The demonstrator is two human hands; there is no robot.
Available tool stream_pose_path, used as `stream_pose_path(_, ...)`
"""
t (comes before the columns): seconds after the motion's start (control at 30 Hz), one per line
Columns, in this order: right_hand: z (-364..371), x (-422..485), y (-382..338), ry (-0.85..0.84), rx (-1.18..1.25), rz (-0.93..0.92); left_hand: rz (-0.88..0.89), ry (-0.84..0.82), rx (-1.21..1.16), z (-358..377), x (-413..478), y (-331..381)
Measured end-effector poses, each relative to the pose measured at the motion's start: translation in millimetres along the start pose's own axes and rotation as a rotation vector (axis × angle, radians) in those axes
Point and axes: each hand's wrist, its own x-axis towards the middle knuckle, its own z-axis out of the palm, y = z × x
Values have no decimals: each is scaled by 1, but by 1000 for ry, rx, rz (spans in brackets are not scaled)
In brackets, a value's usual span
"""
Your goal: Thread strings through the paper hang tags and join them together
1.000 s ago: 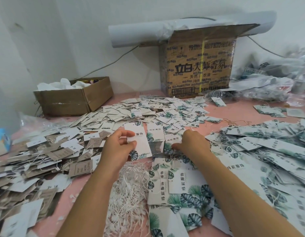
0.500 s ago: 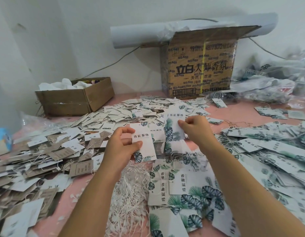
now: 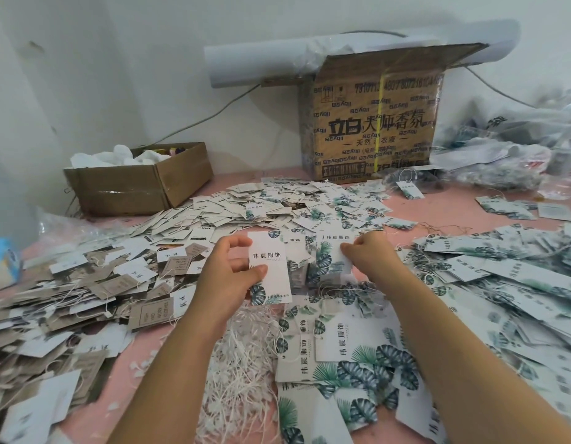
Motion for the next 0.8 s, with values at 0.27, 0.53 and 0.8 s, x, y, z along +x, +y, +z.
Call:
stream_pose_path(0.27, 6, 0, 1, -11, 9, 6, -3, -11, 3, 1, 1, -3)
stream_pose_path(0.53, 9, 0, 0, 27, -92, -60, 0, -21, 15, 1, 2, -6)
stream_pose_path(0.8, -14, -9, -21, -160, 421, -163, 20, -8, -48, 3, 1, -2)
